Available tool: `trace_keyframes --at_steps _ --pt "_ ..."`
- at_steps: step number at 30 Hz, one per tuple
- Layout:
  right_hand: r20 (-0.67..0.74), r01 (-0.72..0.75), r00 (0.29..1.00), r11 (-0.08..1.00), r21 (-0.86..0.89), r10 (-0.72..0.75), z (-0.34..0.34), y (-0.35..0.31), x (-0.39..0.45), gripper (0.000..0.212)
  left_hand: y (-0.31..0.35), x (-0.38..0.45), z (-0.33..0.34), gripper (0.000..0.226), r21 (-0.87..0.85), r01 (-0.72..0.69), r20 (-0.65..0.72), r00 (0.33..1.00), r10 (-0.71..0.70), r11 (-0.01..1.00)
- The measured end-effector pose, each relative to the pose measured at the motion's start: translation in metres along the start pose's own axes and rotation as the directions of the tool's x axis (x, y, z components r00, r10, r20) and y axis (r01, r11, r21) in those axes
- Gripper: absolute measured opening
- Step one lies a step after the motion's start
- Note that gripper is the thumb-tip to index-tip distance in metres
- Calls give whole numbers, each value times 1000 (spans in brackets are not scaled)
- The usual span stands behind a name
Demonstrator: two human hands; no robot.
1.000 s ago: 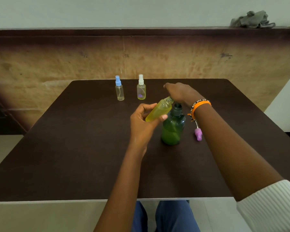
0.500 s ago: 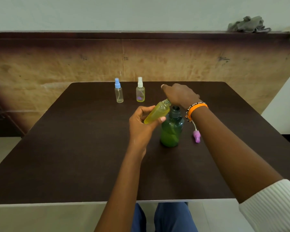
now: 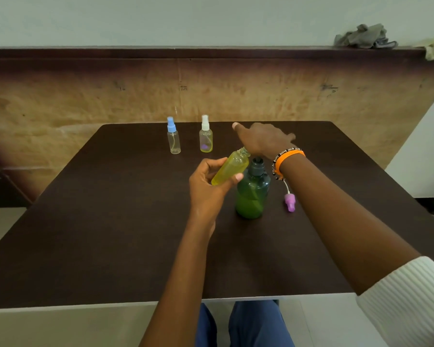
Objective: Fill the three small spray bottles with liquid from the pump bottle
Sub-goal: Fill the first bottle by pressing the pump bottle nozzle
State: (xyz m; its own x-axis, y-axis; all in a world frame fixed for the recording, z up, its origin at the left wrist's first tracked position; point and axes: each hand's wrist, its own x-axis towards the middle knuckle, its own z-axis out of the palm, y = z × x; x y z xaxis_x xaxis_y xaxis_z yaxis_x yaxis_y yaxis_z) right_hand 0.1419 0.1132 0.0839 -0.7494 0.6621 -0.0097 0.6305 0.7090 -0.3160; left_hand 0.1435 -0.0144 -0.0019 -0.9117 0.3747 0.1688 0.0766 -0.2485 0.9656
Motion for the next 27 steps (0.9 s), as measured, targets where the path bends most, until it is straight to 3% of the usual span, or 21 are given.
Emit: trace_keyframes --at_steps 4,27 --pt "50 -24 999 994 105 19 6 3 -1 67 -4 0 -2 32 18 0 1 1000 0 1000" --pt "111 11 994 993 119 -24 -1 3 -3 76 -1 -1 2 31 -45 34 23 999 -33 998"
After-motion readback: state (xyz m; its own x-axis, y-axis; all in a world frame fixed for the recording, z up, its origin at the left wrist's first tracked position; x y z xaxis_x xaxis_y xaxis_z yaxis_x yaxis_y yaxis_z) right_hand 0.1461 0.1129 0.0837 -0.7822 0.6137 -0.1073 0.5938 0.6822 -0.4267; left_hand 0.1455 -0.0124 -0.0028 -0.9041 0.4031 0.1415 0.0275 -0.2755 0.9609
